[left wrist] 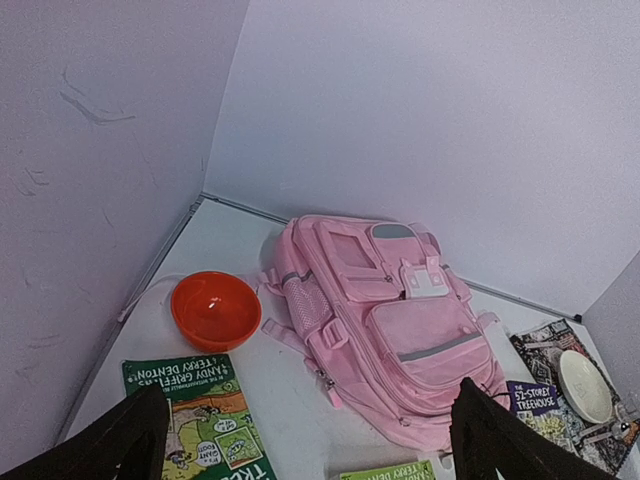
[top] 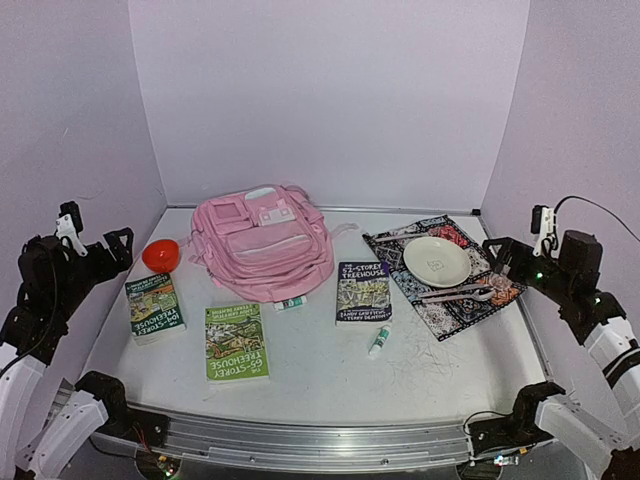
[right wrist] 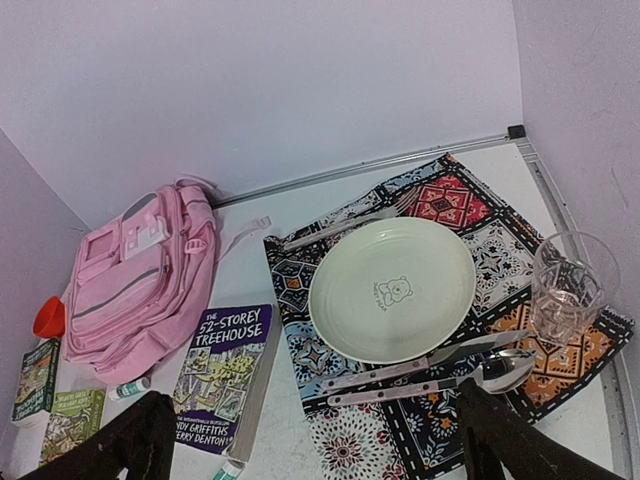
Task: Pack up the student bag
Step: Move the student bag to the book.
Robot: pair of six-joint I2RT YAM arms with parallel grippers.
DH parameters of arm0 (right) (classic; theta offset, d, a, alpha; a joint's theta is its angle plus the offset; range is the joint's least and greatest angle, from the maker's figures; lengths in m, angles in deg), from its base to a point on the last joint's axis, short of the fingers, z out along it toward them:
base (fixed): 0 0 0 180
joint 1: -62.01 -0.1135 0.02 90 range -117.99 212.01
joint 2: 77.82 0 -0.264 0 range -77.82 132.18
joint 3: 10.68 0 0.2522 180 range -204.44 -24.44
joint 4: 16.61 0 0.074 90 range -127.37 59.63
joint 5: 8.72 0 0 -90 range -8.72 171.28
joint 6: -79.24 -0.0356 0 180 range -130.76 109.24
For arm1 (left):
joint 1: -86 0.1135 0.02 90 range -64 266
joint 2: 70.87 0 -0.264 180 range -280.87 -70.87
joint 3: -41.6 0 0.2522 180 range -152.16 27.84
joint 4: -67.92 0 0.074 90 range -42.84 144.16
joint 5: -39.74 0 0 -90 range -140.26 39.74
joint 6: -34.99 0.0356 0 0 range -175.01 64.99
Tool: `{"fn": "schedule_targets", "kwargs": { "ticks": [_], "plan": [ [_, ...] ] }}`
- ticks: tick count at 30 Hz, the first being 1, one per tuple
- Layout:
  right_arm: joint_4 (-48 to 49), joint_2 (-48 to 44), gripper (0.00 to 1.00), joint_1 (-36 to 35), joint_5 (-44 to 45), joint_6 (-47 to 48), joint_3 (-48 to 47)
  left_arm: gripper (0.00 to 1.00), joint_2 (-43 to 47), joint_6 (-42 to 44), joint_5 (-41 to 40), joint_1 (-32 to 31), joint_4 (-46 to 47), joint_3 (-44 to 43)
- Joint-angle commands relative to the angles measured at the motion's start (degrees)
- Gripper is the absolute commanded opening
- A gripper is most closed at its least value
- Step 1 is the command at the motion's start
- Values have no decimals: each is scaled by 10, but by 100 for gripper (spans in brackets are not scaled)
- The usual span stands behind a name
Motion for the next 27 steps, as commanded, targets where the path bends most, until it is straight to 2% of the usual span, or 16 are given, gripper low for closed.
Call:
{"fn": "schedule_targets", "kwargs": {
  "ticks": [1,10,18,21,24,27],
  "plan": [
    [43,7,98,2,-26,-7,-7,100,-22,2,38,-2,28,3],
    [64,12,98,3,-40,-18,2,100,-135,-12,112,-2,33,-31],
    [86,25,98,0,-74,-32,13,99,-305,3,182,-8,19,-91],
    [88,40,98,-10,-80,-34,12,100,-368,7,154,-55,13,-125],
    [97,55,98,-34,-81,-39,11,99,-450,24,81,-135,2,-174],
    [97,64,98,-65,-62,-37,7,99,-518,47,25,-190,-16,-228]
  ]
}}
